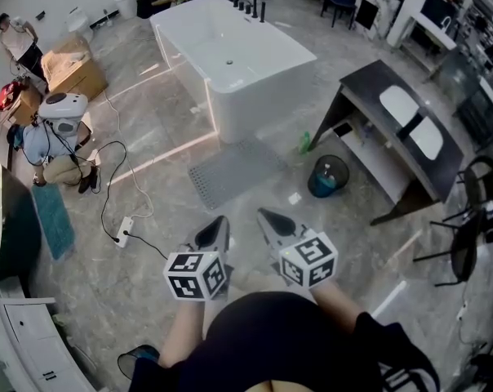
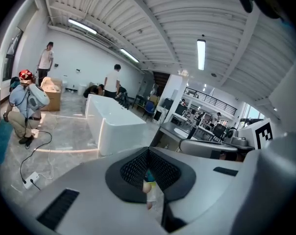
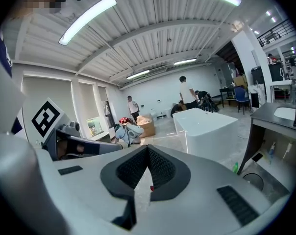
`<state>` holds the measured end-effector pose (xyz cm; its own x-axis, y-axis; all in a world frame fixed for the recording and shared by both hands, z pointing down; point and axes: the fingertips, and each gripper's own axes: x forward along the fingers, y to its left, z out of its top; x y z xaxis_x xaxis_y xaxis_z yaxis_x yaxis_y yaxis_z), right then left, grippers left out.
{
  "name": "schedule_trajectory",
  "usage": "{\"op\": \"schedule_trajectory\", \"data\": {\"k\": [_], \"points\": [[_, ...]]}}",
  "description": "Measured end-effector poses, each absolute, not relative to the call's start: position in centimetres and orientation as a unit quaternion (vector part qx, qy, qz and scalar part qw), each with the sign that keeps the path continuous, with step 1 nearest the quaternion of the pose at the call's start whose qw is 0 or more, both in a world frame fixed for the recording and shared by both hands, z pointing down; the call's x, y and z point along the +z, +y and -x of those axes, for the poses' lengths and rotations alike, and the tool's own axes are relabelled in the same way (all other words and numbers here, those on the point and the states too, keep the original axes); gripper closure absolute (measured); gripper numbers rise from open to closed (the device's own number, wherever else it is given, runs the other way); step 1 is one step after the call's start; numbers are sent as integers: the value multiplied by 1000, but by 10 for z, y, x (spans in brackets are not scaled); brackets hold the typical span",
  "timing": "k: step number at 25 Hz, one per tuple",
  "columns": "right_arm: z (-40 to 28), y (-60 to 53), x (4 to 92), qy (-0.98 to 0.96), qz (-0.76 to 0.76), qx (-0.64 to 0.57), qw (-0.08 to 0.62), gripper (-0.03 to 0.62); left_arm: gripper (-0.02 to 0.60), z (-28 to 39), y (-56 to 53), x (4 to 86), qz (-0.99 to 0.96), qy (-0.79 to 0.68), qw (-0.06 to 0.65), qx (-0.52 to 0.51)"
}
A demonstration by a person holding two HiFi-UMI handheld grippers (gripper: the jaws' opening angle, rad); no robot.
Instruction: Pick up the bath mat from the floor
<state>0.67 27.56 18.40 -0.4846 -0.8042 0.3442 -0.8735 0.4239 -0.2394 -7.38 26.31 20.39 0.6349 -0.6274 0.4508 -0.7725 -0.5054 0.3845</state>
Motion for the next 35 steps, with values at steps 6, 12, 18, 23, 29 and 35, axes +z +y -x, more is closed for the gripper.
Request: {"op": "schedule_trajectory", "data": {"k": [6, 12, 18, 23, 29, 35], "points": [[-22, 284, 189, -838, -499, 204, 83, 582, 581, 56, 271, 208, -858, -409, 284, 128], [-31, 289, 184, -842, -492, 204, 83, 582, 581, 47, 273, 204, -854, -413, 292, 121], [-40, 291, 179, -844, -489, 204, 85, 583, 581, 42, 275, 201, -849, -422, 296, 116], [-43, 289, 177, -840, -493, 211, 80, 582, 581, 40, 273, 199, -850, -418, 297, 119], [-43, 284, 183, -836, -498, 219, 74, 582, 581, 41, 260, 204, -850, -416, 299, 123], [-52, 260, 190, -828, -506, 230, 74, 582, 581, 42, 235, 212, -847, -413, 307, 130]]}}
